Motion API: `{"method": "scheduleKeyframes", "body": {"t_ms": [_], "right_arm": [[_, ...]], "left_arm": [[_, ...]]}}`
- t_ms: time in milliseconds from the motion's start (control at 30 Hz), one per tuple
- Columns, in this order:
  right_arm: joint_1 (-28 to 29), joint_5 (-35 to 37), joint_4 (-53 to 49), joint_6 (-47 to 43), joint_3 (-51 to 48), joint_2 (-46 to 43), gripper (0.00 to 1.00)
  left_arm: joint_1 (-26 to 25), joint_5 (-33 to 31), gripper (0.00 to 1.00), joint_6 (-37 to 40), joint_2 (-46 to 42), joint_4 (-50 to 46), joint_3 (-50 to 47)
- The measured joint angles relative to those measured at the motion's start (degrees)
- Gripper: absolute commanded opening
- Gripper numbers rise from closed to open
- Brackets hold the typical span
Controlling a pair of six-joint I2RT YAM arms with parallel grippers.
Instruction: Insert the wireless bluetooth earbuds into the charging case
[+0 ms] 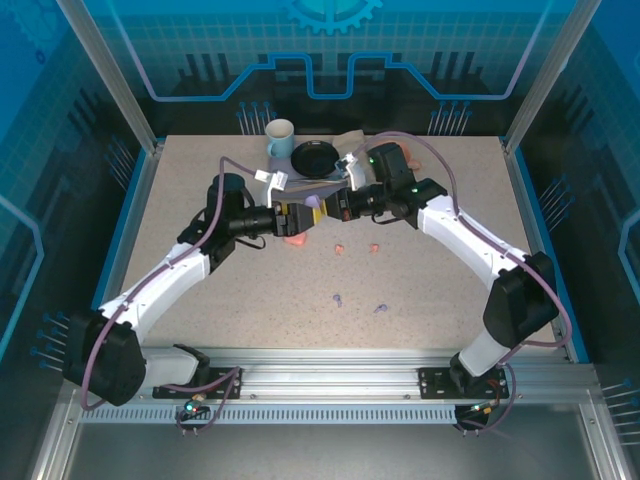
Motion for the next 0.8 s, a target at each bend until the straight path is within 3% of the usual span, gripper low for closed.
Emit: {"method": "scheduleKeyframes", "body": {"t_ms": [233, 433, 800], "right_arm": [[0.0, 3.9, -8.2, -9.3, 6.4, 1.7, 0.00], [0.0, 7.1, -13.4, -15.7, 10.0, 3.4, 0.00], [1.5, 8.9, -18.0, -20.5, 12.7, 4.5, 0.00]], "left_arm": [[4.2, 6.8, 0.88, 11.2, 3.0, -17.3, 12.3], [4.4, 10.6, 0.88, 20.8, 8.6, -31.6, 19.7], [4.4, 12.3, 0.80, 28.9, 17.2, -43.5, 26.1]]}}
